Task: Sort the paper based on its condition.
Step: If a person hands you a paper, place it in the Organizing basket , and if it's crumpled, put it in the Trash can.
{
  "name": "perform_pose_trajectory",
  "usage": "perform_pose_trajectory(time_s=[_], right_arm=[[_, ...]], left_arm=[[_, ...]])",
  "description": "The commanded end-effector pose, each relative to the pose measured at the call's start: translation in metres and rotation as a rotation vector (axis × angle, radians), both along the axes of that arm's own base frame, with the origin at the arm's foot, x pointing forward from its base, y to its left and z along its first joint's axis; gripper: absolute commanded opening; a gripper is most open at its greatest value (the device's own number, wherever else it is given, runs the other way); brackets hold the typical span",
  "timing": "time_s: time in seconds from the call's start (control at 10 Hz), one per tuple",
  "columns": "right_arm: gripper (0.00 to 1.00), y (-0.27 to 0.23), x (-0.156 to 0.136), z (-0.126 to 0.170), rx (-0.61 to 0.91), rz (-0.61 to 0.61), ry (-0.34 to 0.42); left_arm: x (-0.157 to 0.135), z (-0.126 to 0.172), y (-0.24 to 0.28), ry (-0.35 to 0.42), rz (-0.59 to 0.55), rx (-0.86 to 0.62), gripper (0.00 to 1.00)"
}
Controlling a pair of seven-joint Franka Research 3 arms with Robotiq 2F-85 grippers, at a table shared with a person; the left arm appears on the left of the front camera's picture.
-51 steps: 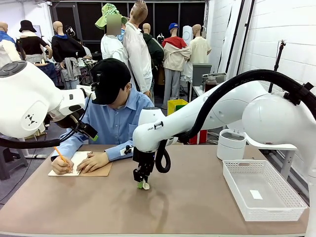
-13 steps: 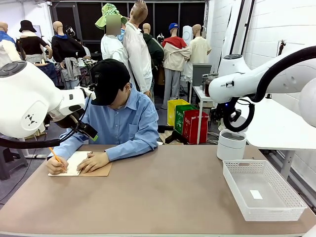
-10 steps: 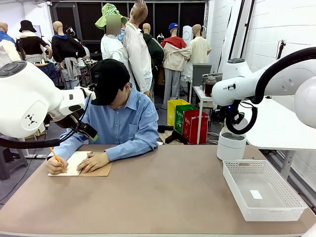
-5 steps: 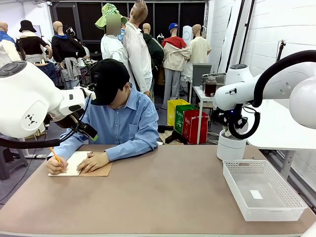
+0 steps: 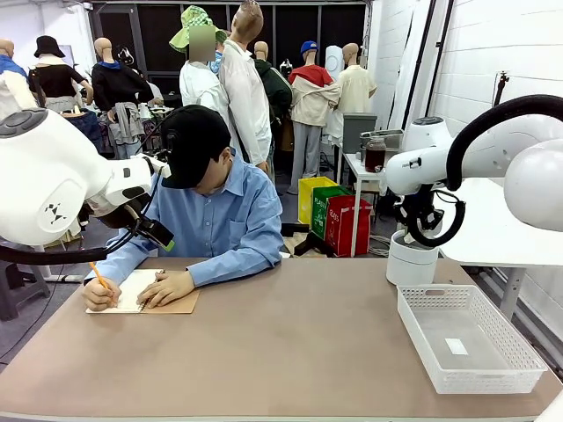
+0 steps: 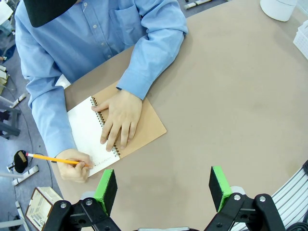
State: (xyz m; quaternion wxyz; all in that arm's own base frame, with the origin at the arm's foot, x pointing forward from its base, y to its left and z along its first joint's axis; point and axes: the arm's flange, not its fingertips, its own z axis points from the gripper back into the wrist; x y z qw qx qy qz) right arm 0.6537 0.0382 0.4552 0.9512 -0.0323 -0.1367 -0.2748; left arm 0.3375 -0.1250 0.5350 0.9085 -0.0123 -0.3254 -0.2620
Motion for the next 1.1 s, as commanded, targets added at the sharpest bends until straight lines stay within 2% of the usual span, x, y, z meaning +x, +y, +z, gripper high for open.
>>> perform_pose_trajectory(time_s=[0.0, 0.3, 0.4, 0.6, 0.7, 1.0], right_arm=[[0.42, -0.002, 0.014, 0.002, 0.017, -0.008, 0.029], [0.42, -0.005, 0.019, 0.000, 0.032, -0.009, 0.048], [0.49, -0.005, 0.021, -0.001, 0.039, -0.007, 0.054], [0.89, -0.005, 0.021, -0.001, 0.044, -0.014, 0.064], [1.00, -0.007, 0.019, 0.002, 0.048, -0.022, 0.054], [1.00, -0.006, 0.012, 0.010, 0.075, -0.028, 0.044]], left_arm=[[0.000, 0.000, 0.001, 0.006, 0.000, 0.002, 1.00], [0.000, 0.000, 0.001, 0.006, 0.000, 0.002, 1.00], [0.000, 0.000, 0.001, 0.006, 0.000, 0.002, 1.00], [0.000, 0.000, 0.001, 0.006, 0.000, 0.002, 1.00], [0.000, 0.000, 0.001, 0.006, 0.000, 0.002, 1.00], [0.000, 0.000, 0.001, 0.006, 0.000, 0.002, 1.00]])
